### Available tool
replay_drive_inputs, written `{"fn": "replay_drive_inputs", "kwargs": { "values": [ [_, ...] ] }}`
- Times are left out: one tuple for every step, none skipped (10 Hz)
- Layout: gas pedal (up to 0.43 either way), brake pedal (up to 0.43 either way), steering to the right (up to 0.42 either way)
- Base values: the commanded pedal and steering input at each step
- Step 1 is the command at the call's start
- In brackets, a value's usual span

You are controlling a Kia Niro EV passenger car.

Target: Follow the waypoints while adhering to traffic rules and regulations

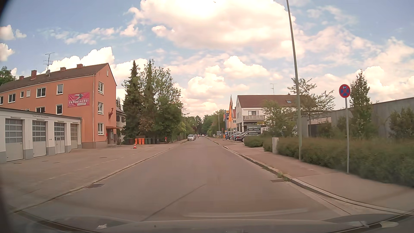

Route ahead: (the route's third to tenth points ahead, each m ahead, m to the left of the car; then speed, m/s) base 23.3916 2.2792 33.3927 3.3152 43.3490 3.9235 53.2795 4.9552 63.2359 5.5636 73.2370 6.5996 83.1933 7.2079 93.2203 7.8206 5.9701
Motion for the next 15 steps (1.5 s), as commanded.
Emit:
{"fn": "replay_drive_inputs", "kwargs": {
  "values": [
    [0.13,0.018,-0.032],
    [0.13,0.018,-0.037],
    [0.13,0.018,-0.039],
    [0.13,0.018,-0.04],
    [0.13,0.018,-0.04],
    [0.138,0.018,-0.039],
    [0.138,0.018,-0.035],
    [0.138,0.018,-0.026],
    [0.138,0.018,-0.016],
    [0.138,0.018,-0.01],
    [0.138,0.018,-0.005],
    [0.138,0.018,-0.004],
    [0.079,0.018,-0.001],
    [0.0,0.018,0.001],
    [0.0,0.018,0.0]
  ]
}}
